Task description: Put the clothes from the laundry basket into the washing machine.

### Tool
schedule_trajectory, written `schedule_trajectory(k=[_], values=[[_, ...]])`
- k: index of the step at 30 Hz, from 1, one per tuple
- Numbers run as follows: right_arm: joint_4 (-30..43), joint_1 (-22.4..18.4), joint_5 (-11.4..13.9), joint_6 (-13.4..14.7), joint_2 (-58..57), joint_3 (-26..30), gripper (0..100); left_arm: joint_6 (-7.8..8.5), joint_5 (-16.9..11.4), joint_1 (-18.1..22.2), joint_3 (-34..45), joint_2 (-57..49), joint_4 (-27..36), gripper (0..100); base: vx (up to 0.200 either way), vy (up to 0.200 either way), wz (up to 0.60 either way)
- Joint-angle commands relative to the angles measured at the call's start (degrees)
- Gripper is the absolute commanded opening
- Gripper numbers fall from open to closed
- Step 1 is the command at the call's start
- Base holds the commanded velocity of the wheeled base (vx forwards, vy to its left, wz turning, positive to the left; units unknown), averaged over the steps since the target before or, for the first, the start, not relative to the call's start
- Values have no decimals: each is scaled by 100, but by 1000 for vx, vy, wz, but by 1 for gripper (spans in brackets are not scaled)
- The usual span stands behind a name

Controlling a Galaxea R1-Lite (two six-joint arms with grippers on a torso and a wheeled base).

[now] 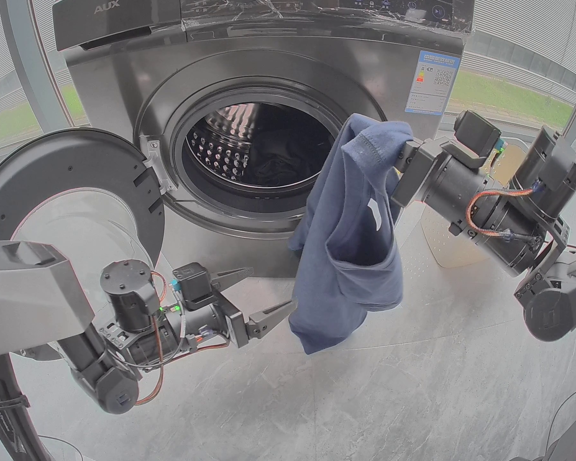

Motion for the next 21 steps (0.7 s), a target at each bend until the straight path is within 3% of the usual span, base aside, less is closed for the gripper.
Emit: schedule_trajectory(k=[1, 12, 17, 21], values=[[-12, 60, -14, 2, 150, 9, 0, 71, -38, -21, -619, 829, -23, 100, 0, 0, 0], [-21, 175, -22, 2, 396, -52, 0, 80, -56, -197, -1181, 1066, -32, 100, 0, 0, 0], [-21, 298, -233, -7, 493, -166, 0, 71, -56, -215, -1436, 1286, -32, 100, 0, 0, 0], [-12, 315, -260, -7, 519, -193, 0, 80, -56, -303, -1673, 1444, -41, 100, 0, 0, 0]])
